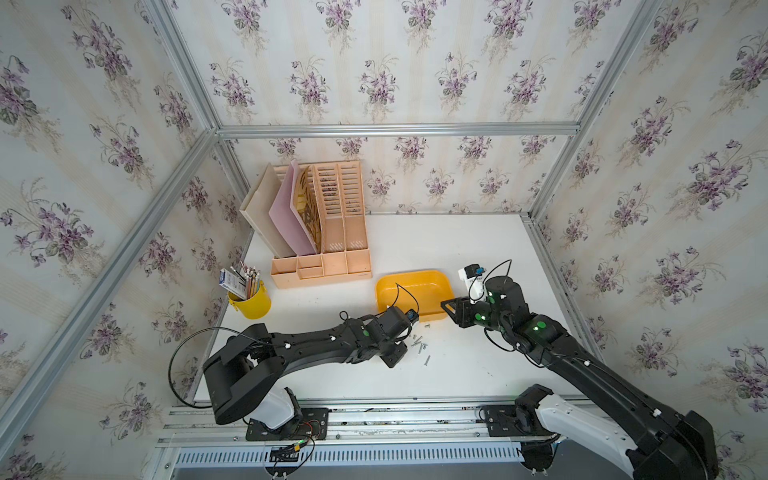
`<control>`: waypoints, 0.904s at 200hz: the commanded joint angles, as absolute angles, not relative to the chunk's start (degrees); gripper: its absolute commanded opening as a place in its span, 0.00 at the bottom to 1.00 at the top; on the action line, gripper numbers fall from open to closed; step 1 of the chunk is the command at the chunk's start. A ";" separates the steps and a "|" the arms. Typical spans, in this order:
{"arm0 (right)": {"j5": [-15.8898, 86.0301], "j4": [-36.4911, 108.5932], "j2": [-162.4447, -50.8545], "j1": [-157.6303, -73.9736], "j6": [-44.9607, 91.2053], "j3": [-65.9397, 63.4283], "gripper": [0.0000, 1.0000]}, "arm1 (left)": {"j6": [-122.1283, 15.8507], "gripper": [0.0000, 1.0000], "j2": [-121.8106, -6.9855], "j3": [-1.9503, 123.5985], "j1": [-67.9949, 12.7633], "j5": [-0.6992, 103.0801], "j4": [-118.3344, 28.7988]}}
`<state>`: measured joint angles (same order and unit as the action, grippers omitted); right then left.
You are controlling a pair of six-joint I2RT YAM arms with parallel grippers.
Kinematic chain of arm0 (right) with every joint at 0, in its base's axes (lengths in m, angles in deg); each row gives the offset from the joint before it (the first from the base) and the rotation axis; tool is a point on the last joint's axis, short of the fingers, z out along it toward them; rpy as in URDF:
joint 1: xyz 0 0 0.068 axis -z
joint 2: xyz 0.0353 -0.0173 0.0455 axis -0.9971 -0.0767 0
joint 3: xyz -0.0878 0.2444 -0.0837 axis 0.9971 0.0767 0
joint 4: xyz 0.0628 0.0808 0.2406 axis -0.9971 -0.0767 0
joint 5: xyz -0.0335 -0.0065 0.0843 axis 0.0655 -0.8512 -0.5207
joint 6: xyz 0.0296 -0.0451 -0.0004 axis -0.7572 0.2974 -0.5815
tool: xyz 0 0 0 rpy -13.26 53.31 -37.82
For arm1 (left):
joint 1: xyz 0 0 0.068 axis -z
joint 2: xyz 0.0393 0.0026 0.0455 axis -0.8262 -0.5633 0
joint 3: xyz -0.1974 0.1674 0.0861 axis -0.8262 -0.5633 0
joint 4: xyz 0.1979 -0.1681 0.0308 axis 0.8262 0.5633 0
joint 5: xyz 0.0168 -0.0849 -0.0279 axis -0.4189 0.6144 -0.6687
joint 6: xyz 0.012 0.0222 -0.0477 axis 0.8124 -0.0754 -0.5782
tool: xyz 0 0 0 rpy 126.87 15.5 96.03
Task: Put the screws on the desktop into the storage box
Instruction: Pick up the screw from the center of the board.
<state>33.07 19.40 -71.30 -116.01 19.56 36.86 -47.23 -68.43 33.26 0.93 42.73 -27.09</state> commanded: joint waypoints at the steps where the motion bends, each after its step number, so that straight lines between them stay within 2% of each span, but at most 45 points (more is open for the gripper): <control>1: 33.06 17.28 -70.57 -114.27 20.81 36.06 0.35 | -46.38 0.36 -70.03 34.05 1.06 41.27 -26.98; 8: 32.69 17.11 -70.52 -114.25 20.86 35.78 0.35 | -46.42 0.33 -70.49 33.88 1.01 41.24 -27.40; 96: 31.69 17.79 -70.00 -114.25 20.31 35.41 0.35 | -45.57 0.30 -75.08 35.44 0.99 40.97 -27.29; 139: 31.90 15.32 -68.93 -114.25 21.00 33.69 0.36 | -46.02 0.22 -75.26 35.96 0.82 40.54 -24.19; 161: 31.75 15.41 -68.63 -114.25 20.94 32.61 0.36 | -45.81 0.24 -76.31 36.69 0.70 40.54 -23.06; 181: 31.69 15.04 -69.09 -114.25 21.32 31.36 0.36 | -45.41 0.21 -78.10 37.92 0.71 40.87 -22.56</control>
<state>31.85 15.57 -68.81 -114.20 20.17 32.69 -46.33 -76.43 37.06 0.84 40.70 -25.56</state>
